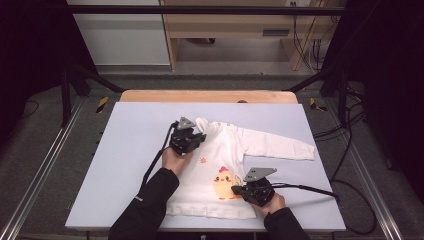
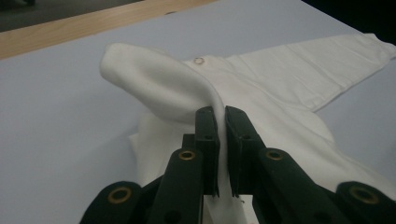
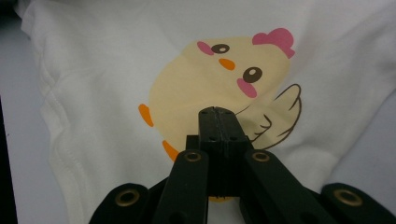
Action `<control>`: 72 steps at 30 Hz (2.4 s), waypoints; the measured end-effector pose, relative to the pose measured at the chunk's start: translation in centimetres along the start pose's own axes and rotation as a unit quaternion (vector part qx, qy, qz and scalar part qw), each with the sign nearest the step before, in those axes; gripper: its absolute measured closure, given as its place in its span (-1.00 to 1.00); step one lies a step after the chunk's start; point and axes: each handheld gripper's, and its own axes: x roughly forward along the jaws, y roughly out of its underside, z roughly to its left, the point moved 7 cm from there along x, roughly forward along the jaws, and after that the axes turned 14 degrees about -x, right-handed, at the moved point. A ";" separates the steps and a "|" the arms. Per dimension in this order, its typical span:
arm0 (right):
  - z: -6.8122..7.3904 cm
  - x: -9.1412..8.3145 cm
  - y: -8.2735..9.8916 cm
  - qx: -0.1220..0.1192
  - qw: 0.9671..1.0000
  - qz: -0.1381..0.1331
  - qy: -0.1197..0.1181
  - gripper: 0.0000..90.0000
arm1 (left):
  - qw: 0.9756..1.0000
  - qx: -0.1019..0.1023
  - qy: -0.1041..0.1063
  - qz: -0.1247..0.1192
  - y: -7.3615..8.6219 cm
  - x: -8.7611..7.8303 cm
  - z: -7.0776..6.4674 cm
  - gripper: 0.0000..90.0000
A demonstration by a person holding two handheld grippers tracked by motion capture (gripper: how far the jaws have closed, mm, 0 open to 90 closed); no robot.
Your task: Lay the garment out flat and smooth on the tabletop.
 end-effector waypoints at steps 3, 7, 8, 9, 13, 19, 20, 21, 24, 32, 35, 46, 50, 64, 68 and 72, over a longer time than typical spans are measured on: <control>0.0 0.0 0.0 -0.001 1.000 0.000 0.000 1.00 | 1.000 0.006 0.011 0.013 0.7 1.1 -1.4 0.86; 0.0 0.0 0.0 -0.001 1.000 0.000 0.000 1.00 | 0.999 0.018 0.013 0.032 1.7 2.5 -2.3 0.86; 0.0 0.0 0.0 -0.001 1.000 0.001 0.000 1.00 | 0.999 0.018 0.013 0.036 2.0 2.9 -2.5 0.86; 0.0 0.0 0.0 -0.001 1.000 0.001 0.000 1.00 | 0.999 0.019 0.014 0.041 2.2 3.2 -2.6 0.86; 0.0 0.0 0.0 -0.002 1.000 0.000 0.000 1.00 | 0.998 0.017 0.017 0.057 3.1 4.2 -2.6 0.85; 0.0 0.0 0.0 -0.002 1.000 0.001 0.000 1.00 | 0.996 0.009 0.034 0.077 3.7 4.8 -2.5 0.79; 0.0 0.0 0.0 -0.002 1.000 0.000 0.000 1.00 | 0.996 0.007 0.039 0.075 3.6 4.6 -2.5 0.75; 0.0 0.0 0.0 -0.002 1.000 0.001 0.000 1.00 | 0.997 0.008 0.042 0.071 3.4 4.2 -2.6 0.69; 0.0 0.0 0.0 -0.002 1.000 0.000 0.000 1.00 | 0.998 0.019 0.046 0.048 2.4 2.8 -2.8 0.43; 0.0 0.0 0.0 0.000 1.000 0.000 0.000 1.00 | 0.998 0.040 0.029 -0.034 -0.8 -2.0 -1.5 -0.40; 0.0 0.0 0.0 0.001 1.000 0.000 0.000 1.00 | 0.999 0.031 0.013 -0.031 -1.1 -2.7 -0.2 -0.73; 0.0 0.0 0.0 0.001 1.000 0.000 0.000 1.00 | 0.998 -0.007 -0.059 -0.001 -0.3 -0.9 5.1 -0.88; 0.0 0.0 0.0 0.000 1.000 0.000 0.000 1.00 | 0.997 -0.015 -0.078 0.002 0.0 0.4 6.4 -0.86; 0.0 0.0 0.0 -0.002 1.000 -0.001 0.001 1.00 | 0.993 -0.023 -0.112 0.032 1.2 3.3 8.1 -0.74; 0.0 0.0 0.0 -0.003 1.000 -0.001 0.000 1.00 | 0.993 -0.025 -0.108 0.041 1.6 3.6 8.0 -0.56; 0.0 0.0 0.0 -0.003 1.000 -0.001 0.001 1.00 | 0.994 -0.021 -0.098 0.048 1.9 4.0 7.5 -0.33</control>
